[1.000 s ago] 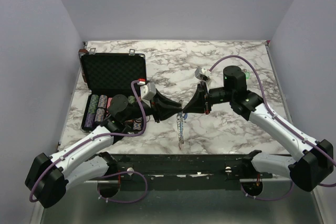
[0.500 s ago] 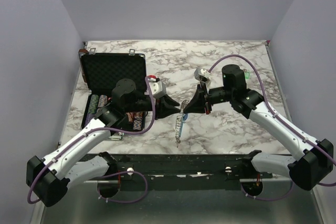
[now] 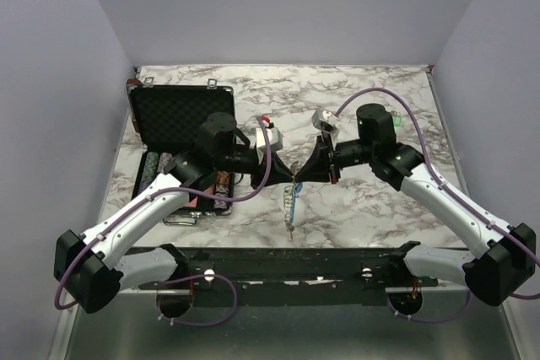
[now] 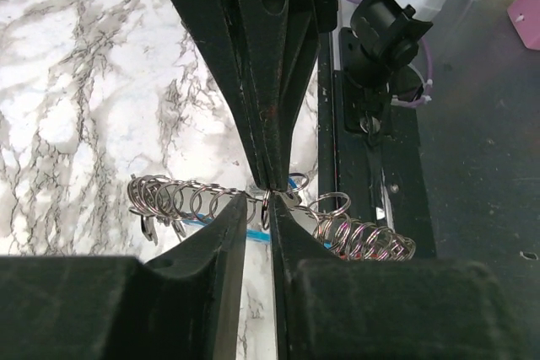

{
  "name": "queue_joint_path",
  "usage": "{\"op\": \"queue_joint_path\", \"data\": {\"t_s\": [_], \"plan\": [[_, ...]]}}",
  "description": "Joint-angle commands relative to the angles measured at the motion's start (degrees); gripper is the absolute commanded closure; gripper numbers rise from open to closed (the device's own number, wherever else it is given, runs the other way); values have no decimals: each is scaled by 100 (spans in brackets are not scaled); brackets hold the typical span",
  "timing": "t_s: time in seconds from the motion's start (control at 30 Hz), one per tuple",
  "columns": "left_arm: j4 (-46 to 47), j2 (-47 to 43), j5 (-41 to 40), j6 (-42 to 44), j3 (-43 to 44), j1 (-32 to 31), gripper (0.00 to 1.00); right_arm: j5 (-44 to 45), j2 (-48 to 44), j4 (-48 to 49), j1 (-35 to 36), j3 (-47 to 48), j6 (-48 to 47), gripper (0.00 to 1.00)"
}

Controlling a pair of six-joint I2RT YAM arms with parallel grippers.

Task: Put the keys on the keyring

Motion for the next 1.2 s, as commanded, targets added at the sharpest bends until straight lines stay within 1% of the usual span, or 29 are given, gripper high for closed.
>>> {"op": "queue_joint_path", "data": {"t_s": [0.0, 0.07, 0.1, 0.13, 0.17, 0.2, 0.3, 0.4, 0.43, 0.47, 0.53, 0.57, 0.6, 0.67, 0.73, 0.87, 0.93, 1.0, 1.17], "plan": [[-408, 132, 306, 308, 313, 7, 79, -33, -16, -8, 38, 154, -36, 100], [-513, 176, 333, 361, 375, -2, 79, -34, -7, -8, 38, 145, -36, 99], [-575, 202, 324, 396, 410, -11, 81, -33, -16, 0, 38, 145, -27, 100], [-645, 237, 333, 440, 436, -19, 85, -33, -16, 0, 29, 145, -27, 100], [-724, 263, 350, 484, 480, -20, 94, -33, -16, 9, 38, 154, -27, 100], [-829, 298, 350, 554, 515, -28, 100, -33, -25, 9, 29, 154, -18, 100], [-953, 316, 298, 651, 551, -37, 100, -33, -33, 18, 38, 145, -9, 100], [-752, 159, 17, 573, 411, -55, 100, 1, -51, 88, 38, 84, 69, 100], [-534, 71, -71, 494, 314, -46, 100, 28, -60, 149, 38, 57, 131, 100], [-323, -60, -150, 354, 174, -46, 100, 37, -86, 202, 38, 22, 183, 95], [204, -263, -291, 3, -98, -37, 100, 46, -139, 369, 20, -83, 306, 89], [572, -359, -317, -260, -256, -20, 100, 37, -156, 431, 29, -136, 307, 87], [924, -439, -370, -541, -458, -11, 100, 28, -174, 544, 29, -188, 516, 85], [1898, -623, -467, -1121, -906, 24, 100, -7, -227, 729, 29, -294, 667, 80], [2778, -790, -563, -1745, -1319, 59, 100, -33, -253, 887, 29, -347, 790, 78], [3992, -1002, -844, -2485, -1970, 68, 100, -165, -297, 1301, -6, -470, 1237, 70], [4502, -1098, -1037, -2749, -2243, 86, 100, -244, -315, 1827, -6, -549, 1571, 66], [5134, -1195, -1301, -3039, -2542, 77, 100, -297, -332, 2065, -15, -637, 1774, 64], [6953, -1169, -1996, -3970, -3350, 86, 100, -280, -402, 2232, -50, -795, 1818, 64]]}}
